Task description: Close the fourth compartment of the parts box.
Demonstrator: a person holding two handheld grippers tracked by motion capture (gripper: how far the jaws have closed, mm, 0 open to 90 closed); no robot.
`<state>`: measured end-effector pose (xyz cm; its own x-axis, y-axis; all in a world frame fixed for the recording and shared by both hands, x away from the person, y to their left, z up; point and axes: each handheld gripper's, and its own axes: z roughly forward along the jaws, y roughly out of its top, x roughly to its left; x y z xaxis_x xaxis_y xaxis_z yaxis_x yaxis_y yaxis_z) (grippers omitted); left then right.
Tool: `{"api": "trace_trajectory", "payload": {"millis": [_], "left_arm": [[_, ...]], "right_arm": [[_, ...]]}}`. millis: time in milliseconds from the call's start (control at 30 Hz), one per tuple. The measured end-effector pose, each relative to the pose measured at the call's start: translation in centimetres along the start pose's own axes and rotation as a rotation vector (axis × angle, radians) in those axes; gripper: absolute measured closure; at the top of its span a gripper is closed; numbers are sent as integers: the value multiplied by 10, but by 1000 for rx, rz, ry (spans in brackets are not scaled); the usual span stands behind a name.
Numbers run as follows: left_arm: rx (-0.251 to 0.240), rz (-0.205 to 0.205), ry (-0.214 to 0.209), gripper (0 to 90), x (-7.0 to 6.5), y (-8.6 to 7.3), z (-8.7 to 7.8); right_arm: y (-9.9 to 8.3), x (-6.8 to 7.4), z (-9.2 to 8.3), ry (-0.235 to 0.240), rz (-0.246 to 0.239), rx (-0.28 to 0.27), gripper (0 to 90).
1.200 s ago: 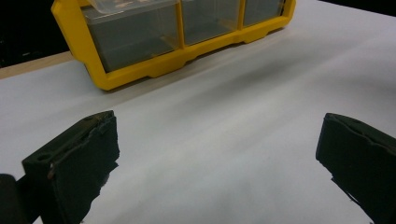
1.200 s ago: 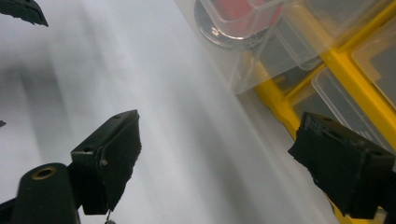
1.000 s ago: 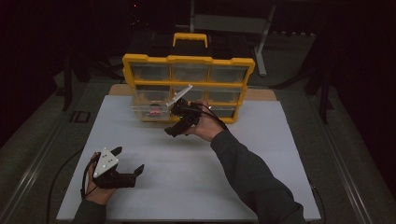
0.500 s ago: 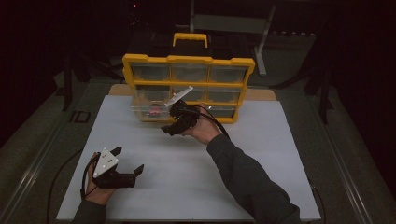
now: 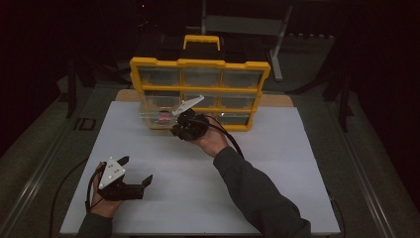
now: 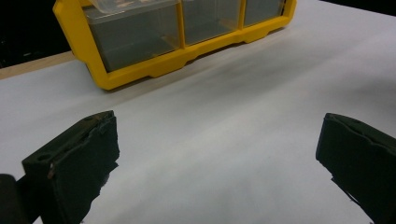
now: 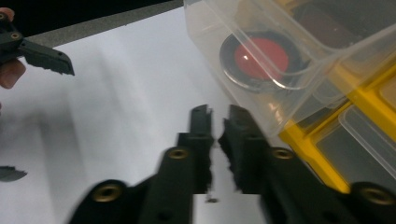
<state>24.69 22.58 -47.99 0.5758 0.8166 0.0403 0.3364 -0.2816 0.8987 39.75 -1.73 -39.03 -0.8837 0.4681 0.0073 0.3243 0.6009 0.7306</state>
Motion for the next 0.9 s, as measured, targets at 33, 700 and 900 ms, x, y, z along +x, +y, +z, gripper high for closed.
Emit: {"api": "trace_trajectory", "payload": {"millis": [33,700,900], "left_arm": [[0,0,0,0,0,0,0],[0,0,0,0,0,0,0],[0,-1,0,0,0,0,0]], "right_arm": [[0,0,1,-4,-2,-2,866],[4,-6,10,-26,21,-44,897],[7,-6,11,-32,24,-52,898]]}}
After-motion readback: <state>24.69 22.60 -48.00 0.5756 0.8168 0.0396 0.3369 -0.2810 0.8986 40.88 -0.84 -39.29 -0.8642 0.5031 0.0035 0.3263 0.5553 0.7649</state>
